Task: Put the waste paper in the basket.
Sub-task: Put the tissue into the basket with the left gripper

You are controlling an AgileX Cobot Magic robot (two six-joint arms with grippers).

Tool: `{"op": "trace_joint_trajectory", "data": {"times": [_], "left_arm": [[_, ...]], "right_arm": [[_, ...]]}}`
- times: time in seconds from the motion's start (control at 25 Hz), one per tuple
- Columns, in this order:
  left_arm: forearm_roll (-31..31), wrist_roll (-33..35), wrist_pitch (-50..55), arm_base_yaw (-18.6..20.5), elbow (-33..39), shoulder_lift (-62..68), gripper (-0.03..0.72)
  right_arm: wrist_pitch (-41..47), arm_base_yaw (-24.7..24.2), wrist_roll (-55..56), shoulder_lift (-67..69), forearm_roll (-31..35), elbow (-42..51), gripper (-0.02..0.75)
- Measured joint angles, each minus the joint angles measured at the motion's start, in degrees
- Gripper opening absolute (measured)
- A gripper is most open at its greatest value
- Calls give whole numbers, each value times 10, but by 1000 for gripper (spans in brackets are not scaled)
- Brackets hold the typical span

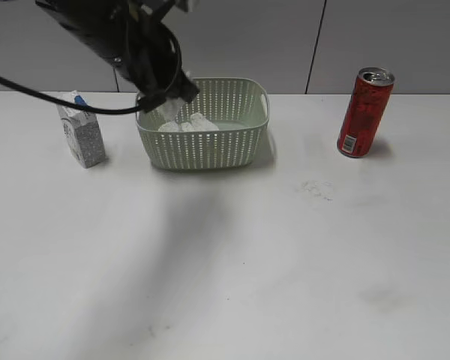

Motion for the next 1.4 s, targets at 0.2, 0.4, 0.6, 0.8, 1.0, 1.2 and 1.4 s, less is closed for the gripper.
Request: {"op": "trace_joint_trajectory", "data": {"times": [0.2,0.4,0.6,0.8,1.0,1.2,1.4], "left_arm": [[0,0,-233,0,-3,16,0],[-2,0,-372,0,-3,71,0],[-7,0,-384,0,-3,128,38],[-23,0,-379,0,-3,151,320],[-30,0,-380,1,-3,152,631],[-30,0,-342,5,-3,139,661],[-30,0,-266,16,-3,77,642]], "right_arm": [[0,0,1,0,0,0,559],[0,0,1,0,0,0,559],[0,0,1,0,0,0,559],[0,0,1,0,0,0,559],[0,0,1,0,0,0,559],[0,0,1,0,0,0,559],[0,0,1,0,0,0,559]]}}
